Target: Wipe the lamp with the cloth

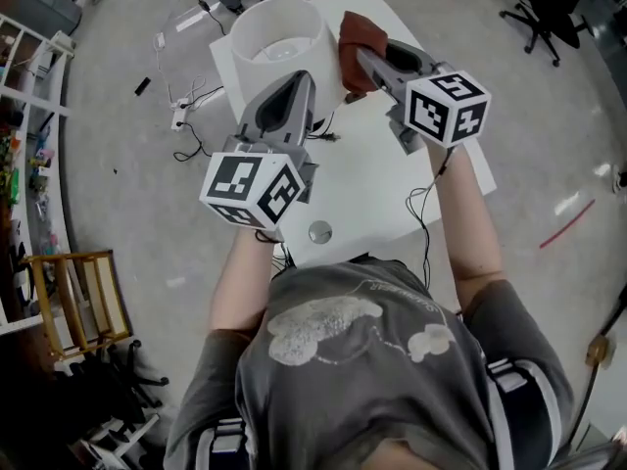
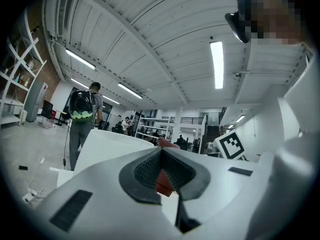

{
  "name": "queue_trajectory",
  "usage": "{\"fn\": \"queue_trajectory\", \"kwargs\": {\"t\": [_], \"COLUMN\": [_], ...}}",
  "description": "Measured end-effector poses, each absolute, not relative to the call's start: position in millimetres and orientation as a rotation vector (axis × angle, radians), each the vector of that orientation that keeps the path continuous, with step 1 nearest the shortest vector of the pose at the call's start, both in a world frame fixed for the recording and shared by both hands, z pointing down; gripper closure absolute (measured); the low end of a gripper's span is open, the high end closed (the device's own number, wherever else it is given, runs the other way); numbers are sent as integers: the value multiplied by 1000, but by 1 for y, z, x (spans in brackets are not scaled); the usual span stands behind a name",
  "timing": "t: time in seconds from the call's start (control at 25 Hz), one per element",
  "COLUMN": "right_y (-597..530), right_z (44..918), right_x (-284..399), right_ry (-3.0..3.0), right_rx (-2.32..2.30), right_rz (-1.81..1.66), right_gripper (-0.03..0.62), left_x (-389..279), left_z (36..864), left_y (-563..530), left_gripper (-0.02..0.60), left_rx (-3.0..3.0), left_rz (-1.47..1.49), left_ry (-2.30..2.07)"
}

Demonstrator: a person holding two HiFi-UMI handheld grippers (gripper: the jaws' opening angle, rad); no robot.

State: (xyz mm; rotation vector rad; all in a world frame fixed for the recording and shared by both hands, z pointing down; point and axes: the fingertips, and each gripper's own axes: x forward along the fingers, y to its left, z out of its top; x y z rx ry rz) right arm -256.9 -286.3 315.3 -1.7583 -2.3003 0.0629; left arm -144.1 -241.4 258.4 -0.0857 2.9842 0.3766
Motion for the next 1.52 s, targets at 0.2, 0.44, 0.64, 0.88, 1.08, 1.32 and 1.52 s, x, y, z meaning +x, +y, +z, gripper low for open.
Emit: {"fn": "queue_trajectory", "kwargs": {"t": [0.2, 0.44, 0.64, 0.88, 1.08, 1.32, 1.52], "right_y": [-265, -255, -261, -270, -281, -292, -297], "right_z": [293, 304, 336, 399, 441, 453, 437], "right_x": [-265, -271, -267, -256, -254, -237, -224], "right_ry": [-2299, -2265, -2225, -2190, -2198, -2247, -2343], "right_rx": [-1858, -1876, -1823, -1675, -1546, -1425, -1319], "right_rz": [2, -21, 15, 57, 69, 102, 128], "right_gripper": [503, 502, 502, 502, 502, 502, 502], "left_x": [-153, -153, -142, -127, -127, -118, -111], "left_z": [251, 260, 278, 300, 307, 313, 318], "left_y": [-242, -243, -243, -238, -238, -227, -214], "left_gripper": [574, 574, 574, 574, 574, 574, 574], "left_rx": [-36, 18, 31, -21, -138, -278, -439], "left_rz": [350, 350, 380, 426, 436, 470, 507], "left_ry": [2963, 2981, 3013, 3056, 3074, 3071, 3052]}}
